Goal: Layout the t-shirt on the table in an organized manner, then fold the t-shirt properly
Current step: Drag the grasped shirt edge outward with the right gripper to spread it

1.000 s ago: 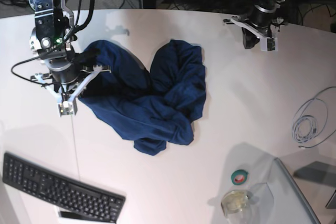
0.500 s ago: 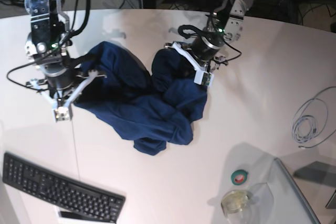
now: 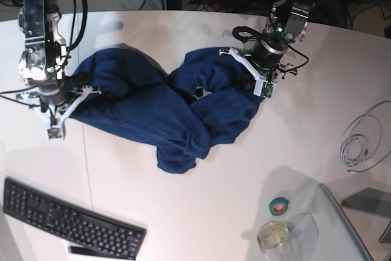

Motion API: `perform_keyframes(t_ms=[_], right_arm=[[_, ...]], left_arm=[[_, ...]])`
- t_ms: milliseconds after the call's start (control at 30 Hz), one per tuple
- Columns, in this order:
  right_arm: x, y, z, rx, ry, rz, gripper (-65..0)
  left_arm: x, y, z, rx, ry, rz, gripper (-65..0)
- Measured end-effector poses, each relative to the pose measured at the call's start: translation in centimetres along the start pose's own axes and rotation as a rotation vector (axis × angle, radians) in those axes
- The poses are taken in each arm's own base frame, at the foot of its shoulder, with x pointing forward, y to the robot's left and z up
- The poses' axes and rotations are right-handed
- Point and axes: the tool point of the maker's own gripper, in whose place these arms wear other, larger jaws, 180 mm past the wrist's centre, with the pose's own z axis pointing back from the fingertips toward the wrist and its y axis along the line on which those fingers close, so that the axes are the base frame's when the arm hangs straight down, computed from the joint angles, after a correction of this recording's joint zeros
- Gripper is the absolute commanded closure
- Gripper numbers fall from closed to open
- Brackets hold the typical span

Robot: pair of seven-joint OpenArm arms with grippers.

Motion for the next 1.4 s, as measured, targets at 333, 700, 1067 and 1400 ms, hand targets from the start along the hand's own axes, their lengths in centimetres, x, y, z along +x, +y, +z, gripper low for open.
perform_keyframes(t_ms=[333, 700, 1067, 1400], right_arm=[[1.5, 2.5, 0.9, 0.095, -0.047, 0.082, -35.1], [1.4, 10.0, 1.2, 0.307, -0.058, 0.262, -42.9], [0.6, 9.6, -1.7, 0.299, -0.009, 0.255, 0.0], [7.8, 7.0, 4.9, 0.224, -0.221, 0.265, -0.2]], left_arm=[[2.1, 6.2, 0.8, 0.168, -0.067, 0.091, 0.0], [1.9, 10.5, 3.5, 0.281, -0.091, 0.135, 0.0], [-0.7, 13.0, 5.8, 0.358, -0.048, 0.166, 0.0], [-0.8, 12.7, 5.8, 0.352, -0.045, 0.165, 0.0]])
